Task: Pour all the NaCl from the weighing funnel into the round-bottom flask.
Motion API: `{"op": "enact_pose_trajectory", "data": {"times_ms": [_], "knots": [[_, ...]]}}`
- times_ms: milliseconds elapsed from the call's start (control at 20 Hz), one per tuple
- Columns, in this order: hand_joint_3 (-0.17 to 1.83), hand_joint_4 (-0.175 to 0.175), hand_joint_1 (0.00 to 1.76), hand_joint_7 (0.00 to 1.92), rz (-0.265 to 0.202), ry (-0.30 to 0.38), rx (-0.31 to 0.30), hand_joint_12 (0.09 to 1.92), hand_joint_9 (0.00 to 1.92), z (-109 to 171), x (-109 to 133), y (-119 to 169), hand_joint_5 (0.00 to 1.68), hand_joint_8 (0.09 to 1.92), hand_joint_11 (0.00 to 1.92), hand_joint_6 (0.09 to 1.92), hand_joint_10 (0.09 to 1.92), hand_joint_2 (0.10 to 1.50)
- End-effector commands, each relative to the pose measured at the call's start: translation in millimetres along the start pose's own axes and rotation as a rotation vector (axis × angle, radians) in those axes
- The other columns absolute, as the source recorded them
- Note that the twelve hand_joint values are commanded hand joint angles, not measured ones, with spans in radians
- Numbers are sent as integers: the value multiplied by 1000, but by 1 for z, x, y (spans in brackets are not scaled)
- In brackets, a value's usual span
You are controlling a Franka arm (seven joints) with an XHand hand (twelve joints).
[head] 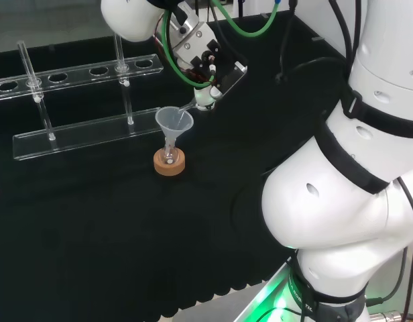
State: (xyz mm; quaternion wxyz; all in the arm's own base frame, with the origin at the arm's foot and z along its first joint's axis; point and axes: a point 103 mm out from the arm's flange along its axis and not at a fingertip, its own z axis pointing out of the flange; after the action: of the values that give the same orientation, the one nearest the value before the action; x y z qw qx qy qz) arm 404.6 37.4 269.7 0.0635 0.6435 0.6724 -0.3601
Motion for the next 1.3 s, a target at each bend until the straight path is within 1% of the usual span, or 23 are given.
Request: {"op": "enact_pose_trajectory", "data": {"times_ms": [50, 550, 1150, 1200, 1300], "knots": [[600, 175, 1108, 687, -7, -63, 7, 1069, 1043, -7, 12, 0, 1232, 631, 794, 723, 303, 701], [600, 175, 1108, 687, 2, -107, 19, 1064, 1043, -13, 16, -1, 1233, 632, 799, 723, 300, 700], [601, 175, 1108, 685, 18, -192, 31, 1059, 1044, -17, 17, -2, 1234, 632, 803, 721, 296, 699], [601, 175, 1108, 685, 10, -174, 15, 1058, 1044, -15, 14, -2, 1234, 632, 803, 721, 296, 699], [601, 175, 1108, 685, 11, -183, 15, 1057, 1043, -15, 14, -2, 1234, 632, 803, 721, 295, 699]]}}
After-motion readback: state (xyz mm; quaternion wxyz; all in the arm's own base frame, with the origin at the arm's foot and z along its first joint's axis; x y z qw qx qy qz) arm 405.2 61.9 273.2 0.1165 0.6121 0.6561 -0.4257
